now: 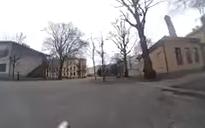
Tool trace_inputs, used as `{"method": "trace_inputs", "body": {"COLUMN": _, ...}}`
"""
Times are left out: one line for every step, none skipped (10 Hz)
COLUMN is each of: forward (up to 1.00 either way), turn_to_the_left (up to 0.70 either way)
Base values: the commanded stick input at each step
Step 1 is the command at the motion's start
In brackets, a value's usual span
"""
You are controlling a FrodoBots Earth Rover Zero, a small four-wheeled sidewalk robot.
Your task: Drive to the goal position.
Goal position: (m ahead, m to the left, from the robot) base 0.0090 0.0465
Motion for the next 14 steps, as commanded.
{"method": "trace_inputs", "body": {"forward": 1.0, "turn_to_the_left": 0.0}}
{"method": "trace_inputs", "body": {"forward": 1.0, "turn_to_the_left": 0.0}}
{"method": "trace_inputs", "body": {"forward": 1.0, "turn_to_the_left": 0.0}}
{"method": "trace_inputs", "body": {"forward": 1.0, "turn_to_the_left": 0.0}}
{"method": "trace_inputs", "body": {"forward": 1.0, "turn_to_the_left": -0.26}}
{"method": "trace_inputs", "body": {"forward": 1.0, "turn_to_the_left": -0.4}}
{"method": "trace_inputs", "body": {"forward": 1.0, "turn_to_the_left": -0.4}}
{"method": "trace_inputs", "body": {"forward": 1.0, "turn_to_the_left": -0.4}}
{"method": "trace_inputs", "body": {"forward": 1.0, "turn_to_the_left": -0.4}}
{"method": "trace_inputs", "body": {"forward": 1.0, "turn_to_the_left": -0.4}}
{"method": "trace_inputs", "body": {"forward": 1.0, "turn_to_the_left": -0.4}}
{"method": "trace_inputs", "body": {"forward": 1.0, "turn_to_the_left": -0.4}}
{"method": "trace_inputs", "body": {"forward": 1.0, "turn_to_the_left": -0.4}}
{"method": "trace_inputs", "body": {"forward": 1.0, "turn_to_the_left": -0.4}}
